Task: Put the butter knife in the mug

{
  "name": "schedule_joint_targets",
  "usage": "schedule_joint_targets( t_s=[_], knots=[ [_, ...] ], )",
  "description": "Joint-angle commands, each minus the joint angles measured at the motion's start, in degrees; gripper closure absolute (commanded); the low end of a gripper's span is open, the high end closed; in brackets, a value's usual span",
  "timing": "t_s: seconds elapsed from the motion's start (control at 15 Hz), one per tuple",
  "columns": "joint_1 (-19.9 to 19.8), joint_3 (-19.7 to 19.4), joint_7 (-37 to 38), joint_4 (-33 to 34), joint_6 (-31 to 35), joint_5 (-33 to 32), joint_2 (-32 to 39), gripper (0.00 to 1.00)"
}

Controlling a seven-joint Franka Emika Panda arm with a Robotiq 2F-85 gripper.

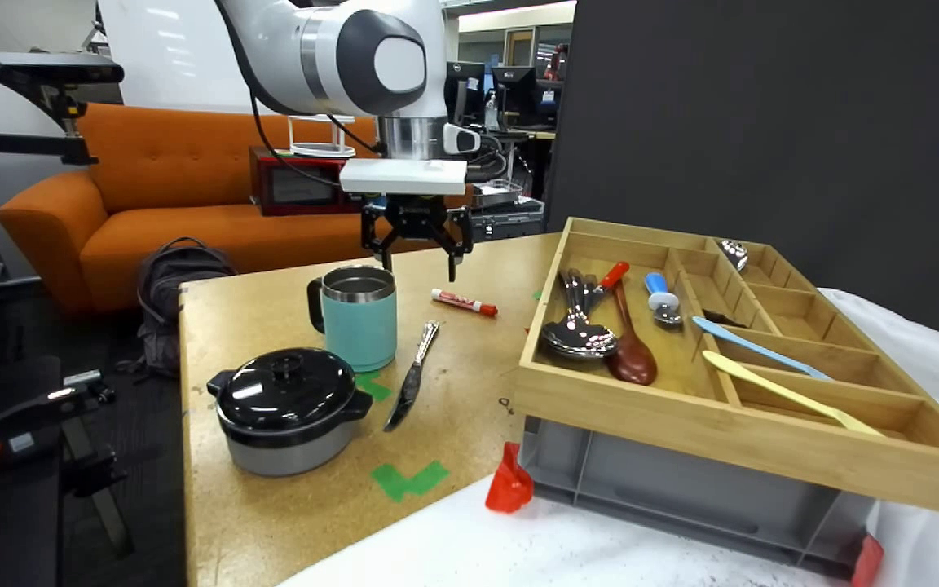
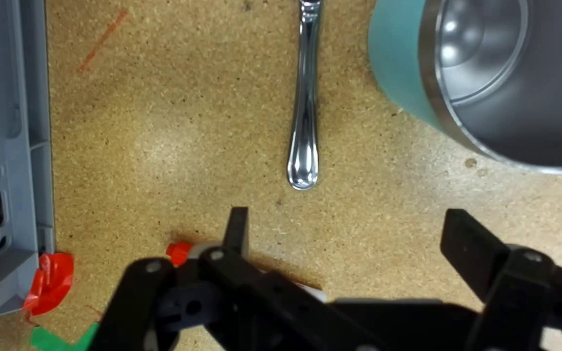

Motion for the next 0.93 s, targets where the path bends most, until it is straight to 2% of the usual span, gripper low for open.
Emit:
schedule_joint_targets(
  t_s=[0.0,0.27,0.4,0.47,0.87],
  knots=[
    [2.51,-2.11,4.88,2.75,-2.05,-4.72,1.72,0.00],
    [3.51,-3.29,6.98,5.49,-4.77,-7.90,4.47,0.00],
    [1.88,-1.44,3.62,6.85,-7.54,-6.88,5.20,0.00],
    [2.06,-1.87,5.52,4.69,-4.32,-7.00,4.54,0.00],
    [2.05,-1.59,4.89,6.08,-6.37,-6.99,4.99,0.00]
  ],
)
